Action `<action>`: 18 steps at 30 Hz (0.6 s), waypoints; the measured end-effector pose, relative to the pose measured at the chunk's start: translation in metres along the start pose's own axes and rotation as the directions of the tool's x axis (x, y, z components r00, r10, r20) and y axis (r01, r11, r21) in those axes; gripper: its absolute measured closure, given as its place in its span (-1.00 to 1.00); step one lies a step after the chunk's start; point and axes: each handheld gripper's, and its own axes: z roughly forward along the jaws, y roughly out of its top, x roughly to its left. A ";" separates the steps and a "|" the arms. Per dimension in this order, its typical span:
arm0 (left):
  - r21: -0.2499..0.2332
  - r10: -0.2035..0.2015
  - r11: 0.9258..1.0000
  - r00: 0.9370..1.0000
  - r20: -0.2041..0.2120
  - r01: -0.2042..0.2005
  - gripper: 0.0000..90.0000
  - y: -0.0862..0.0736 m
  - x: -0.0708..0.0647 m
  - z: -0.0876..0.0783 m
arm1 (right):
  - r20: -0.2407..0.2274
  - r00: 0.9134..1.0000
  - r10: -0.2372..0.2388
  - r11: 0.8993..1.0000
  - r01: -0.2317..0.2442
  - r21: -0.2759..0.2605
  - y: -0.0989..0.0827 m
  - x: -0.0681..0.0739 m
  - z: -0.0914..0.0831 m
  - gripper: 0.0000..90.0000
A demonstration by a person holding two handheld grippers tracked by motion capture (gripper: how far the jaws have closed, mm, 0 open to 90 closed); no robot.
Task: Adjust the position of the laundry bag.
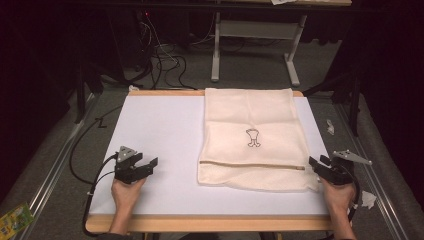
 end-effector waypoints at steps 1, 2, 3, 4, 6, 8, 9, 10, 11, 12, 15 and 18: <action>0.007 -0.005 1.000 1.000 0.003 0.005 -0.25 0.002 -0.003 0.002 | -0.001 1.000 0.004 1.000 -0.004 0.010 0.001 0.000 0.000 0.13; 0.007 -0.005 1.000 1.000 0.003 0.005 -0.24 0.002 -0.003 0.002 | 0.000 1.000 0.005 1.000 -0.005 0.014 0.001 0.000 0.000 0.13; 0.020 -0.005 1.000 1.000 0.016 0.005 -0.24 0.006 -0.010 0.005 | -0.001 1.000 0.009 1.000 -0.009 0.019 0.002 0.000 0.000 0.12; 0.020 -0.005 1.000 1.000 0.016 0.005 -0.24 0.006 -0.010 0.005 | -0.001 1.000 0.009 1.000 -0.009 0.019 0.002 0.000 0.000 0.12; 0.028 0.001 1.000 0.999 0.039 -0.002 -0.23 0.012 -0.020 0.010 | -0.009 1.000 0.011 1.000 -0.011 0.019 0.007 0.001 -0.002 0.13; 0.036 0.009 0.999 0.998 0.056 -0.011 -0.22 0.015 -0.028 0.015 | -0.023 1.000 0.004 1.000 -0.003 0.031 0.010 0.003 -0.002 0.13; 0.039 0.007 0.999 0.998 0.065 -0.009 -0.21 0.016 -0.032 0.017 | -0.022 1.000 -0.001 0.999 0.001 0.034 0.012 0.004 -0.002 0.13; 0.039 0.007 0.999 0.998 0.065 -0.009 -0.21 0.016 -0.032 0.017 | -0.023 1.000 -0.007 0.999 0.008 0.038 0.013 0.006 -0.002 0.13; 0.048 0.009 0.999 0.997 0.073 -0.012 -0.21 0.018 -0.036 0.019 | -0.023 1.000 -0.007 0.999 0.008 0.038 0.013 0.006 -0.002 0.13; 0.057 0.004 0.998 0.996 0.090 -0.009 -0.21 0.020 -0.042 0.024 | -0.032 0.999 -0.002 0.999 0.003 0.045 0.016 0.008 -0.001 0.13; 0.064 0.009 0.998 0.994 0.109 -0.016 -0.21 0.025 -0.052 0.031 | -0.026 1.000 -0.011 0.998 0.012 0.056 0.020 0.011 0.000 0.14; 0.069 0.011 0.997 0.992 0.122 -0.020 -0.20 0.028 -0.058 0.035 | -0.019 1.000 -0.015 0.998 0.016 0.068 0.023 0.013 0.002 0.15</action>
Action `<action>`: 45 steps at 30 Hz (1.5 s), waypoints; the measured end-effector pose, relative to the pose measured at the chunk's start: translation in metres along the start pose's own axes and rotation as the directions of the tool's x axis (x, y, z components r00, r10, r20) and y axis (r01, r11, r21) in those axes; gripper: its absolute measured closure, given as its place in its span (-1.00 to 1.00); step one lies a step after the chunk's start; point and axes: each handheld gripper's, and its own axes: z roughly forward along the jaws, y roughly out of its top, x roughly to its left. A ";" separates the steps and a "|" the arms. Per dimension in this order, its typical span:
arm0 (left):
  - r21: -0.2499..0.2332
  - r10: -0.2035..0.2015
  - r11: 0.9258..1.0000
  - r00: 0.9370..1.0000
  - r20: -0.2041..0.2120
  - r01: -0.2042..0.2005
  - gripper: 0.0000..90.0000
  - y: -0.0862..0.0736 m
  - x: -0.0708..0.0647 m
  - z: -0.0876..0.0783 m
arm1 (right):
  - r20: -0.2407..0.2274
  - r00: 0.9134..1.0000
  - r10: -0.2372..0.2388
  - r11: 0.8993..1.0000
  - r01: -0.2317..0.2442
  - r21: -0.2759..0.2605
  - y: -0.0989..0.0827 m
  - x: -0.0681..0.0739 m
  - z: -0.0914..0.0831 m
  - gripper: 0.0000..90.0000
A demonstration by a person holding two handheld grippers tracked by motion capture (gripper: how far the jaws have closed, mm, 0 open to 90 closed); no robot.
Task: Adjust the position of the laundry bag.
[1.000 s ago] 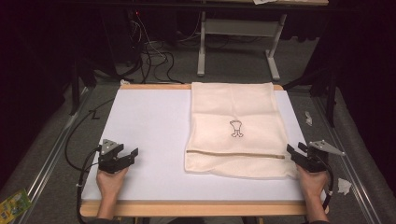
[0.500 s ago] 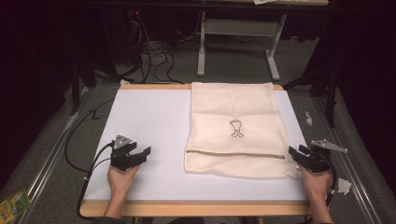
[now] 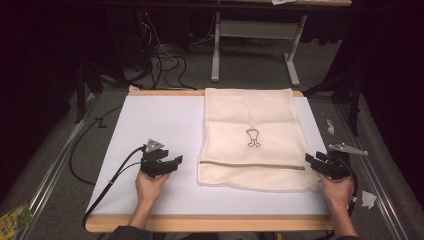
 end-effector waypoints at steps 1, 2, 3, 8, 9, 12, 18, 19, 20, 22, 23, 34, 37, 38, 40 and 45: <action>-0.002 0.008 1.000 1.000 0.004 -0.008 -0.20 0.002 -0.003 0.002 | 0.001 1.000 -0.002 1.000 0.002 0.005 0.001 0.000 0.001 0.15; 0.003 0.002 1.000 1.000 0.020 -0.003 -0.20 0.004 -0.007 0.005 | 0.001 1.000 -0.004 1.000 0.004 0.010 0.003 0.000 0.002 0.15; 0.006 0.005 1.000 1.000 0.019 -0.006 -0.20 0.005 -0.009 0.007 | 0.006 1.000 0.000 1.000 0.000 0.022 0.005 0.001 0.003 0.16; 0.031 0.018 0.999 0.999 0.049 -0.019 -0.20 0.015 -0.025 0.024 | 0.017 1.000 0.010 0.999 -0.011 0.045 0.010 0.001 0.011 0.21; 0.031 0.018 0.999 0.999 0.049 -0.019 -0.21 0.015 -0.025 0.024 | 0.017 1.000 0.010 0.999 -0.011 0.045 0.010 0.001 0.011 0.21; 0.049 0.020 0.999 0.998 0.057 -0.022 -0.21 0.021 -0.033 0.034 | 0.019 1.000 0.016 0.998 -0.017 0.063 0.013 0.000 0.017 0.25; 0.076 0.022 0.997 0.999 0.038 -0.025 -0.21 0.026 -0.041 0.052 | 0.011 0.999 0.033 0.996 -0.034 0.082 0.015 0.000 0.022 0.29; 0.076 0.022 0.997 0.999 0.038 -0.025 -0.21 0.026 -0.041 0.052 | 0.011 0.999 0.033 0.996 -0.034 0.082 0.015 0.000 0.022 0.29; 0.078 0.027 0.997 0.999 0.037 -0.030 -0.21 0.027 -0.043 0.055 | 0.014 0.999 0.030 0.996 -0.031 0.085 0.015 0.000 0.023 0.29; 0.084 0.025 0.996 0.999 0.036 -0.028 -0.21 0.028 -0.046 0.064 | 0.024 0.999 0.028 0.995 -0.031 0.093 0.017 0.001 0.025 0.29; 0.084 0.025 0.996 0.999 0.036 -0.028 -0.21 0.028 -0.046 0.064 | 0.024 0.999 0.028 0.995 -0.031 0.093 0.017 0.001 0.025 0.29; 0.119 0.035 0.992 0.999 0.015 -0.036 0.05 0.033 -0.056 0.091 | 0.026 0.999 0.045 0.989 -0.048 0.139 0.018 -0.003 0.037 0.39; 0.123 0.041 0.991 0.999 0.010 -0.042 0.21 0.034 -0.057 0.092 | 0.028 0.999 0.039 0.991 -0.042 0.126 0.018 -0.004 0.038 0.50; 0.122 0.042 0.992 0.999 0.008 -0.043 0.24 0.034 -0.058 0.092 | 0.025 0.999 0.034 0.991 -0.037 0.131 0.018 -0.004 0.039 0.53; 0.122 0.043 0.992 0.999 0.005 -0.043 0.33 0.035 -0.058 0.093 | 0.017 0.999 0.031 0.989 -0.033 0.145 0.017 -0.004 0.042 0.59; 0.131 0.039 0.991 0.999 0.017 -0.041 0.62 0.036 -0.057 0.094 | -0.002 1.000 0.029 0.986 -0.028 0.161 0.017 -0.004 0.046 0.81</action>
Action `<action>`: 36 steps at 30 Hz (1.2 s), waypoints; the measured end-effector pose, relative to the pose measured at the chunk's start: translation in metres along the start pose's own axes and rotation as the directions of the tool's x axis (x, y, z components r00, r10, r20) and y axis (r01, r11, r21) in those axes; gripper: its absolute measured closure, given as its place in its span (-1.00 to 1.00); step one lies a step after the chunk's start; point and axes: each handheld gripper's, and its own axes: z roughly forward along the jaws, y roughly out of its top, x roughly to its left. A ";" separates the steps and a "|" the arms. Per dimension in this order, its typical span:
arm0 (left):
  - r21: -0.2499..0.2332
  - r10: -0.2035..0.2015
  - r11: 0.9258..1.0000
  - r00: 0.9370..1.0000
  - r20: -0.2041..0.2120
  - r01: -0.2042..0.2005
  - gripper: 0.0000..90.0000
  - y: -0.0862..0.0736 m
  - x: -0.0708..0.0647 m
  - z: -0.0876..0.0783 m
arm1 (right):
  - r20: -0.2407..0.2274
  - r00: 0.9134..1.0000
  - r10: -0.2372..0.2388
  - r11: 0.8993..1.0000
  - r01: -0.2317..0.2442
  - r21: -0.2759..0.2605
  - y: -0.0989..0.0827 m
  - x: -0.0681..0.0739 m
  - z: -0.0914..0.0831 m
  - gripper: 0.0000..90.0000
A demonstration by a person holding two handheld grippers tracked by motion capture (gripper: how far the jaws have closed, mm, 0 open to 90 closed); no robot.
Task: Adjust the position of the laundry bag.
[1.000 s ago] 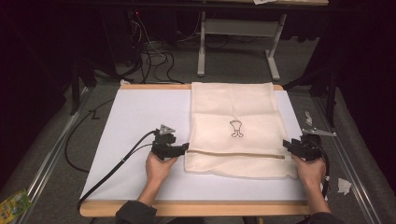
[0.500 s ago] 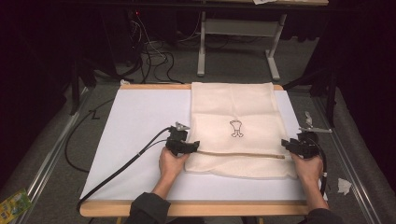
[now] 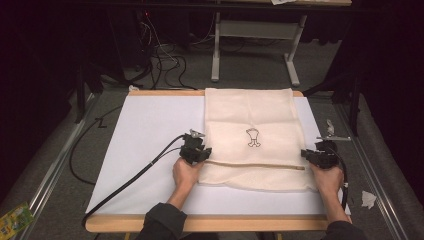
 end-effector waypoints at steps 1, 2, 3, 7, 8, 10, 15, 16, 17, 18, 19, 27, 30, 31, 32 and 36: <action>0.001 -0.003 1.000 1.000 0.012 0.003 0.68 0.000 0.001 0.000 | -0.009 1.000 -0.006 1.000 0.006 0.001 0.001 0.000 0.000 0.87; 0.001 -0.003 1.000 1.000 0.012 0.003 0.74 0.000 0.001 0.000 | -0.015 1.000 -0.006 1.000 0.006 0.008 0.001 -0.001 0.000 0.89; -0.004 0.004 1.000 1.000 0.018 -0.004 0.82 0.000 0.001 0.000 | -0.018 1.000 -0.003 1.000 0.003 0.008 0.001 -0.001 0.000 0.91; -0.015 0.008 1.000 0.999 0.035 -0.007 0.91 0.002 0.001 -0.002 | -0.033 0.999 0.002 1.000 -0.002 -0.001 0.001 -0.003 -0.001 0.94; -0.015 0.008 1.000 0.999 0.035 -0.007 0.91 0.002 0.001 -0.002 | -0.033 0.999 0.002 1.000 -0.002 -0.001 0.001 -0.003 -0.001 0.94; -0.018 0.019 1.000 0.999 0.043 -0.018 0.92 0.002 0.002 -0.004 | -0.027 1.000 -0.007 1.000 0.007 -0.006 0.002 -0.002 -0.002 0.95; -0.035 0.032 0.999 0.998 0.048 -0.030 0.92 0.005 0.003 -0.010 | -0.028 1.000 -0.006 1.000 0.006 -0.004 0.002 -0.001 -0.003 0.95; -0.039 0.036 0.999 0.998 0.048 -0.034 0.93 0.006 0.003 -0.011 | -0.030 1.000 -0.010 1.000 0.010 -0.005 0.002 -0.001 -0.003 0.95; -0.037 0.040 0.999 0.998 0.049 -0.039 0.93 0.006 0.004 -0.011 | -0.030 0.999 -0.015 1.000 0.015 -0.006 0.002 -0.001 -0.004 0.95; -0.035 0.041 0.999 0.998 0.050 -0.039 0.93 0.006 0.004 -0.012 | -0.030 0.999 -0.016 1.000 0.016 -0.007 0.002 0.000 -0.004 0.95; -0.033 0.042 0.999 0.998 0.051 -0.040 0.93 0.006 0.005 -0.012 | -0.030 0.999 -0.014 1.000 0.014 -0.008 0.002 0.000 -0.005 0.95; -0.046 0.041 0.998 0.998 0.050 -0.038 0.93 0.009 0.006 -0.017 | -0.039 0.999 -0.019 1.000 0.018 -0.019 0.001 0.001 -0.005 0.95; -0.048 0.040 0.998 0.998 0.049 -0.037 0.93 0.009 0.008 -0.018 | -0.045 0.999 -0.024 1.000 0.023 -0.020 0.001 0.003 -0.006 0.95; -0.045 0.040 0.998 0.998 0.048 -0.038 0.93 0.009 0.009 -0.019 | -0.048 0.998 -0.027 0.999 0.026 -0.025 0.001 0.004 -0.007 0.95; -0.045 0.040 0.998 0.998 0.048 -0.038 0.93 0.009 0.009 -0.019 | -0.051 0.998 -0.028 0.999 0.027 -0.027 0.001 0.004 -0.007 0.95; -0.052 0.041 0.998 0.998 0.044 -0.038 0.93 0.008 0.011 -0.022 | -0.058 0.998 -0.030 0.999 0.029 -0.029 0.001 0.006 -0.007 0.95</action>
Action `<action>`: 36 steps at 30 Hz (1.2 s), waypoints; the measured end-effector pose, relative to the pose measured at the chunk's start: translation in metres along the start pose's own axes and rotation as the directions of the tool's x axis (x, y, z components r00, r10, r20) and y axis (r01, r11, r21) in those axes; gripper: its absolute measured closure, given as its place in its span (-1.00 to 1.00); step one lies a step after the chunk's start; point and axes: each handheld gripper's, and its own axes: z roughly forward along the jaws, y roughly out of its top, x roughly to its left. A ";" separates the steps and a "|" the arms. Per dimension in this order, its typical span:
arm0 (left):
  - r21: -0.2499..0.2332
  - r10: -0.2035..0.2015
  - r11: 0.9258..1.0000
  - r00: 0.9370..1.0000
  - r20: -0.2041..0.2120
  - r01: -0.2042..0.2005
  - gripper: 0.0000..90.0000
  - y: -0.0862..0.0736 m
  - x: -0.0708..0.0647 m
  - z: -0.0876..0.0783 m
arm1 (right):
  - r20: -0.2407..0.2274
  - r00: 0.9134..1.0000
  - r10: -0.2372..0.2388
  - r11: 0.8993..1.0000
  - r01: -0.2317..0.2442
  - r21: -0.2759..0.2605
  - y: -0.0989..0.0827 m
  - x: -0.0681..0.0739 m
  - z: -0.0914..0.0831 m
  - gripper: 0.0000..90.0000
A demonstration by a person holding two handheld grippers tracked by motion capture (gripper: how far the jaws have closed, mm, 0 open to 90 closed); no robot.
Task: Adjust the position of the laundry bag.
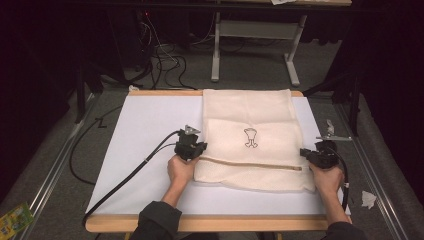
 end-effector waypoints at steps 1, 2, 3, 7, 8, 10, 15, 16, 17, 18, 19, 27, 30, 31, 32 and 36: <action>-0.001 0.000 1.000 1.000 -0.001 0.000 0.93 0.000 0.000 -0.001 | -0.006 1.000 -0.004 1.000 0.004 -0.004 0.000 0.001 0.000 0.95; -0.005 -0.001 1.000 1.000 -0.002 0.001 0.93 0.000 0.001 -0.003 | -0.008 1.000 -0.005 1.000 0.005 -0.005 0.000 0.001 0.000 0.95; -0.007 -0.001 1.000 1.000 -0.001 0.001 0.93 0.000 0.002 -0.004 | -0.010 1.000 -0.005 1.000 0.005 -0.008 0.000 0.002 0.000 0.95; -0.014 -0.008 1.000 1.000 0.002 0.008 0.93 -0.001 0.005 -0.006 | -0.019 1.000 -0.010 1.000 0.010 -0.010 0.000 0.004 0.000 0.95; -0.014 -0.008 1.000 1.000 0.002 0.008 0.93 -0.001 0.005 -0.006 | -0.019 1.000 -0.010 1.000 0.010 -0.010 0.000 0.004 0.000 0.95; -0.014 -0.005 1.000 1.000 -0.001 0.005 0.93 -0.001 0.005 -0.008 | -0.024 1.000 -0.010 1.000 0.010 -0.008 0.001 0.005 0.000 0.95; -0.022 -0.005 1.000 1.000 -0.001 0.005 0.93 -0.001 0.008 -0.013 | -0.035 0.999 -0.012 1.000 0.012 -0.010 0.001 0.007 0.001 0.95; -0.023 -0.009 1.000 1.000 -0.002 0.008 0.92 -0.002 0.009 -0.013 | -0.038 0.999 -0.013 1.000 0.013 -0.011 0.001 0.008 0.001 0.95; -0.023 -0.011 1.000 1.000 -0.002 0.011 0.92 -0.002 0.010 -0.014 | -0.041 0.999 -0.014 1.000 0.014 -0.011 0.001 0.009 0.001 0.95; -0.023 -0.011 1.000 1.000 -0.002 0.011 0.92 -0.002 0.010 -0.014 | -0.044 0.999 -0.017 1.000 0.017 -0.013 0.001 0.009 0.001 0.95; -0.021 -0.014 1.000 1.000 -0.004 0.014 0.92 -0.003 0.012 -0.015 | -0.046 0.999 -0.018 1.000 0.018 -0.012 0.001 0.010 0.001 0.95; -0.026 -0.012 1.000 1.000 -0.013 0.012 0.92 -0.006 0.017 -0.022 | -0.065 0.997 -0.032 0.999 0.031 -0.018 0.003 0.018 0.002 0.95; -0.028 -0.019 0.999 1.000 -0.013 0.019 0.92 -0.008 0.019 -0.024 | -0.071 0.997 -0.036 0.999 0.035 -0.020 0.003 0.020 0.002 0.95; -0.026 -0.023 0.999 1.000 -0.013 0.022 0.92 -0.008 0.020 -0.025 | -0.073 0.997 -0.037 0.999 0.036 -0.023 0.004 0.021 0.002 0.95; -0.026 -0.023 0.999 1.000 -0.013 0.022 0.92 -0.008 0.020 -0.025 | -0.076 0.996 -0.038 0.999 0.037 -0.021 0.004 0.022 0.002 0.95; -0.037 -0.043 0.998 0.999 -0.006 0.043 0.92 -0.010 0.025 -0.030 | -0.088 0.995 -0.048 0.999 0.046 -0.028 0.004 0.025 0.002 0.95</action>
